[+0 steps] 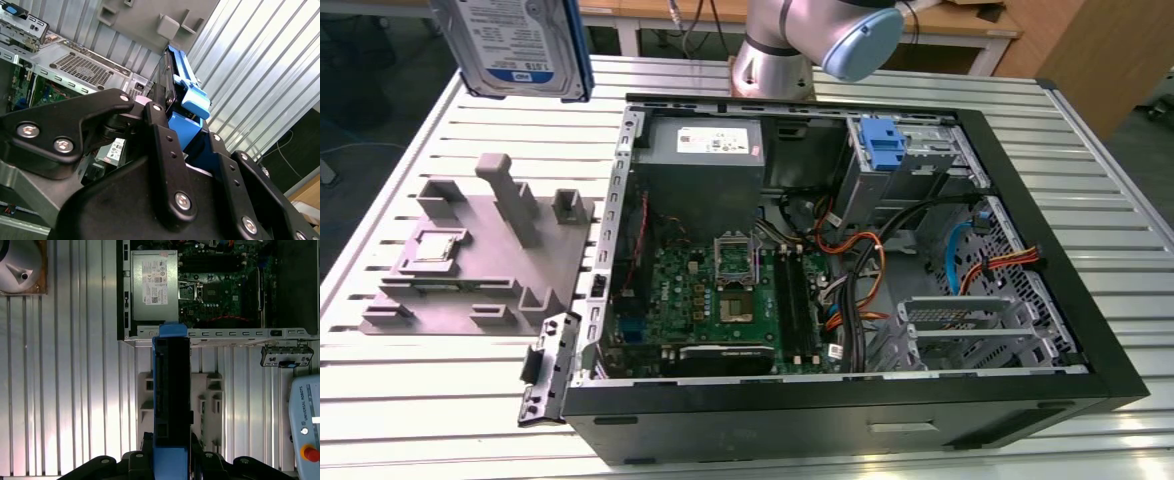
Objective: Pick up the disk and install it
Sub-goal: 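Pick up the disk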
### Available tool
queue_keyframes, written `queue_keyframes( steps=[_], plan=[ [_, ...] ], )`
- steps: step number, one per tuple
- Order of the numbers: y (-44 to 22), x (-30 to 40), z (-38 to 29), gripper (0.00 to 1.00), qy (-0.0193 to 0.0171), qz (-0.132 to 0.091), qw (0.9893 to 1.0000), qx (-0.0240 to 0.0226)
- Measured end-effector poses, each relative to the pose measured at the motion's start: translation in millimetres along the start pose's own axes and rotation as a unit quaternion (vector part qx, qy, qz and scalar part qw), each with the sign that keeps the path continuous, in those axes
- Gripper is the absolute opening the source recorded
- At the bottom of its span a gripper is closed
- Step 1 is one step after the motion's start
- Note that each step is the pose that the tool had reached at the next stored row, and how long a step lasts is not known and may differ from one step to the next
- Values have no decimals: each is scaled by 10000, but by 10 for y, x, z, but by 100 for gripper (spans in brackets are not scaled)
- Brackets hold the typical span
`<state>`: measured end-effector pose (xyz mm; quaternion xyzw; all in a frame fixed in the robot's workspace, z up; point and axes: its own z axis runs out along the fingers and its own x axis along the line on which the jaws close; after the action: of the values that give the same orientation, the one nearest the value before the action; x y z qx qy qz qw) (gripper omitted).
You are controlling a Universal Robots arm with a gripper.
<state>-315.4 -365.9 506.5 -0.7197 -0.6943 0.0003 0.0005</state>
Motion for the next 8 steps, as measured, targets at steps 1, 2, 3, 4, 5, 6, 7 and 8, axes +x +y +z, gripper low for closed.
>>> queue_keyframes(
  steps=[1, 2, 3, 4, 5, 6, 7, 8],
  plan=[
    [8, 0, 0, 37, 0, 0, 10000, 0],
    [15, 1, 0, 37, 0, 0, 10000, 0],
    [20, 1, 0, 37, 0, 0, 10000, 0],
    [24, 1, 0, 37, 0, 0, 10000, 0],
    [28, 1, 0, 37, 0, 1, 10000, 0],
    [30, 1, 0, 37, 0, 1, 10000, 0],
    [32, 1, 0, 37, 0, 0, 10000, 0],
    [35, 1, 0, 37, 0, 0, 10000, 0]
  ],
)
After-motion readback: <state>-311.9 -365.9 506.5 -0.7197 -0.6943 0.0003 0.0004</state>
